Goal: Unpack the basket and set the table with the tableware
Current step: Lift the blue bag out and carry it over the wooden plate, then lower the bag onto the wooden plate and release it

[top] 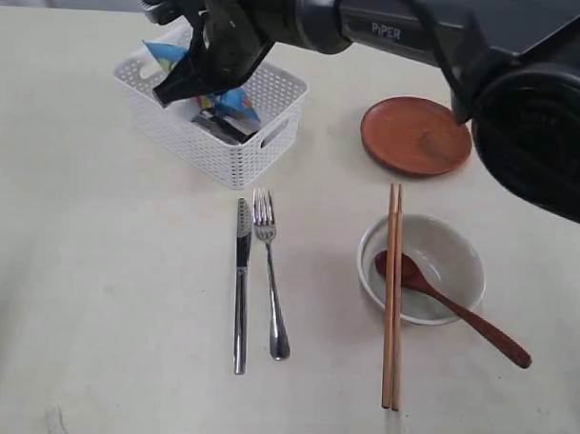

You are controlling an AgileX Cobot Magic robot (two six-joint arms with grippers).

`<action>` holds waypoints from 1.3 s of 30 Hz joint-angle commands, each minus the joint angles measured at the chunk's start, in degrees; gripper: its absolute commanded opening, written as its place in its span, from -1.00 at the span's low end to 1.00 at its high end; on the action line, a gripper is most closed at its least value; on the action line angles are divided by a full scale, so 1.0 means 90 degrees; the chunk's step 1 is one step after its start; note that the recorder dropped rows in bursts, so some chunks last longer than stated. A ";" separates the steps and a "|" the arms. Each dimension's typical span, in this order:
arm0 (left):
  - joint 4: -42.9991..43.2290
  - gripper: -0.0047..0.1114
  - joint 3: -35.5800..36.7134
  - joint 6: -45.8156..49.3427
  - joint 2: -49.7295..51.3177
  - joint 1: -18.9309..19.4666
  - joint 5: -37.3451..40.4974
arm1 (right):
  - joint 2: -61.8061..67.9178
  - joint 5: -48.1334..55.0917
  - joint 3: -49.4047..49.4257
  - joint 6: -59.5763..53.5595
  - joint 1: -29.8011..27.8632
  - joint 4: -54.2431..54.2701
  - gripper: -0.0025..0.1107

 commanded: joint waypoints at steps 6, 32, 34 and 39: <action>-0.0029 -0.92 0.0011 0.0003 -0.0022 -0.0040 -0.0063 | -0.1103 0.0949 -0.0025 -0.0005 -0.0011 -0.0210 -0.96; -0.0029 -0.92 0.0011 0.0003 -0.0022 -0.0040 -0.0063 | -0.3696 0.1025 0.3853 -0.0534 -0.3225 0.0775 -0.96; -0.0029 -0.92 0.0011 0.0003 -0.0022 -0.0040 -0.0063 | -0.3521 0.0865 0.3877 -0.0534 -0.3269 0.0775 -0.96; -0.0029 -0.92 0.0011 0.0003 -0.0022 -0.0040 -0.0063 | -0.3188 0.0039 0.3877 -0.0605 -0.3179 0.0742 -0.96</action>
